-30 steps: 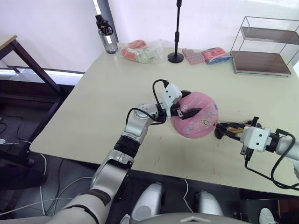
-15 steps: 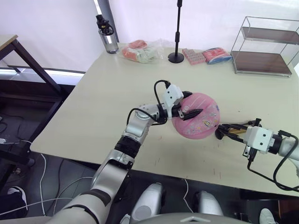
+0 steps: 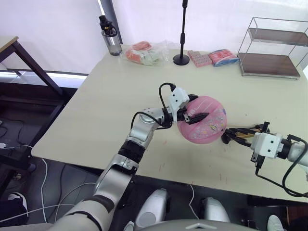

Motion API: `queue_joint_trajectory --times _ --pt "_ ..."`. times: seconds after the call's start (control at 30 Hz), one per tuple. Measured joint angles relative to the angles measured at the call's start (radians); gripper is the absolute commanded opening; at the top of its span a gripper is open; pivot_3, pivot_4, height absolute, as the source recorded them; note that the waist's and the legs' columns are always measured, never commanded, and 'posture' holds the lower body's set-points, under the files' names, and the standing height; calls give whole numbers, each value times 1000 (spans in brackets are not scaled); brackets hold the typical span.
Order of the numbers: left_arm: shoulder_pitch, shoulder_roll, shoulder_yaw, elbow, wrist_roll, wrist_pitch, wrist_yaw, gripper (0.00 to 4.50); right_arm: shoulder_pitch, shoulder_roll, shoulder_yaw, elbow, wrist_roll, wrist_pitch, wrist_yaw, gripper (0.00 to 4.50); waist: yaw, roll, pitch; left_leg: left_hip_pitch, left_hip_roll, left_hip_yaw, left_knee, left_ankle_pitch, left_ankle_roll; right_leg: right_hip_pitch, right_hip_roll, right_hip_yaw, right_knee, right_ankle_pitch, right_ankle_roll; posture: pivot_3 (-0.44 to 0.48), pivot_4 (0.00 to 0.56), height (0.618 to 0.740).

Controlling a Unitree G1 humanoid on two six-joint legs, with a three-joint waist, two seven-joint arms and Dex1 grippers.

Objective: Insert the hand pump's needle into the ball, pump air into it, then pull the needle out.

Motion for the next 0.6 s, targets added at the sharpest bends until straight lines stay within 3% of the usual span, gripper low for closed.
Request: queue_joint_trajectory --times 0.27,0.37,0.43,0.53,0.6 --pt "-9 -2 -11 12 0 0 17 4500 22 0 -2 0 -29 -37 -43 327 0 0 -1 0 0 0 0 0 0 0 0 0 0 0 0 0 150 731" --pt "-18 4 22 68 0 0 44 4500 67 -11 -107 -15 -26 -53 -48 327 -4 -5 -6 2 0 1 0 -1 1 1 0 1 0 0 0 0 150 731" --pt "-20 63 80 121 0 0 76 4500 92 -41 -217 7 -23 -50 -58 327 -38 -11 -16 18 2 0 -4 -2 2 14 3 3 1 -6 2 0 150 731" --pt "-19 73 101 165 1 0 100 4500 118 -29 -231 -6 -20 -49 -59 327 -66 -13 -18 33 7 -6 -5 -5 -3 33 5 3 1 -11 4 0 150 731" --pt "-19 63 101 172 3 0 100 4500 131 -9 -230 -20 -20 -40 -59 327 -87 -10 -19 28 10 -7 -5 -6 -4 33 5 -1 -1 -11 3 0 150 731"
